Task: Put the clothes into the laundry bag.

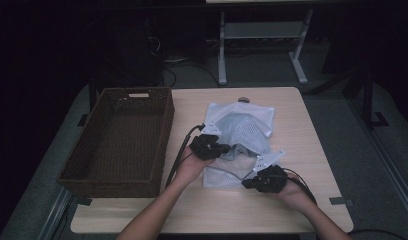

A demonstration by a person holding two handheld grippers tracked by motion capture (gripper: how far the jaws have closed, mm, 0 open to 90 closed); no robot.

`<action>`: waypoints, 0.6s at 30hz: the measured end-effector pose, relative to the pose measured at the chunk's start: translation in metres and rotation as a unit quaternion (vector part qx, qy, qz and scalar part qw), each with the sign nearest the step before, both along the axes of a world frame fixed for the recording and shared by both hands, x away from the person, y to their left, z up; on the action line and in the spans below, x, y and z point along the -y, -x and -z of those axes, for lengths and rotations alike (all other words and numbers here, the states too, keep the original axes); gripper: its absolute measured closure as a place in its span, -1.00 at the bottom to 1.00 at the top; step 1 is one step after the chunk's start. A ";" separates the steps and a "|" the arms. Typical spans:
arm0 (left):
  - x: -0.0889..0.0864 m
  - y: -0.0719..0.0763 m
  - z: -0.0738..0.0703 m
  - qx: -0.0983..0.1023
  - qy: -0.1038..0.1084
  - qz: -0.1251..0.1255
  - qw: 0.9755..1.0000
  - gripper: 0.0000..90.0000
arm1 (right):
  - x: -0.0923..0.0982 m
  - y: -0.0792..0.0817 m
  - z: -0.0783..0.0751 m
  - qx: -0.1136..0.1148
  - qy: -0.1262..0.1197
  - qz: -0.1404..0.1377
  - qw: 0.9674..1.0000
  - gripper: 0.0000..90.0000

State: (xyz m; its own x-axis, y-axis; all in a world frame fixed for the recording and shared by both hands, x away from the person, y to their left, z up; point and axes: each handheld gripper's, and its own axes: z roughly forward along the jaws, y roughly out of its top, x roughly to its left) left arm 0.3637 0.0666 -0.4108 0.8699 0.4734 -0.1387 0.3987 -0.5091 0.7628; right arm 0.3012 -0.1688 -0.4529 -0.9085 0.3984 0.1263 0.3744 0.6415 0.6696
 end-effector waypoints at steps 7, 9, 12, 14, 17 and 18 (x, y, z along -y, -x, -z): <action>0.007 0.008 0.038 -0.044 -0.051 0.037 0.997 0.95 | 0.000 -0.001 0.002 0.002 0.005 0.005 1.000 0.99; 0.011 0.008 0.044 -0.049 -0.061 0.041 0.996 0.91 | 0.001 -0.001 0.001 0.001 0.003 0.007 1.000 0.99; 0.012 0.008 0.046 -0.051 -0.059 0.042 0.996 0.80 | 0.003 -0.001 0.001 0.002 -0.001 0.011 1.000 0.98; 0.009 0.010 0.042 -0.049 -0.051 0.040 0.997 0.66 | 0.005 -0.001 0.000 0.006 -0.005 0.014 1.000 0.89; 0.003 0.013 0.033 -0.050 -0.034 0.037 0.997 0.43 | 0.008 0.001 -0.003 0.008 -0.011 0.022 1.000 0.64; 0.001 0.014 0.031 -0.050 -0.030 0.037 0.998 0.37 | 0.009 0.001 -0.003 0.009 -0.014 0.026 1.000 0.56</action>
State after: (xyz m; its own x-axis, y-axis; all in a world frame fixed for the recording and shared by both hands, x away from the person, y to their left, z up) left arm 0.3497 0.0653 -0.4422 0.8860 0.4186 -0.1994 0.4308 -0.5840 0.6880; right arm 0.3005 -0.1781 -0.4494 -0.8889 0.4414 0.1224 0.3949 0.6031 0.6930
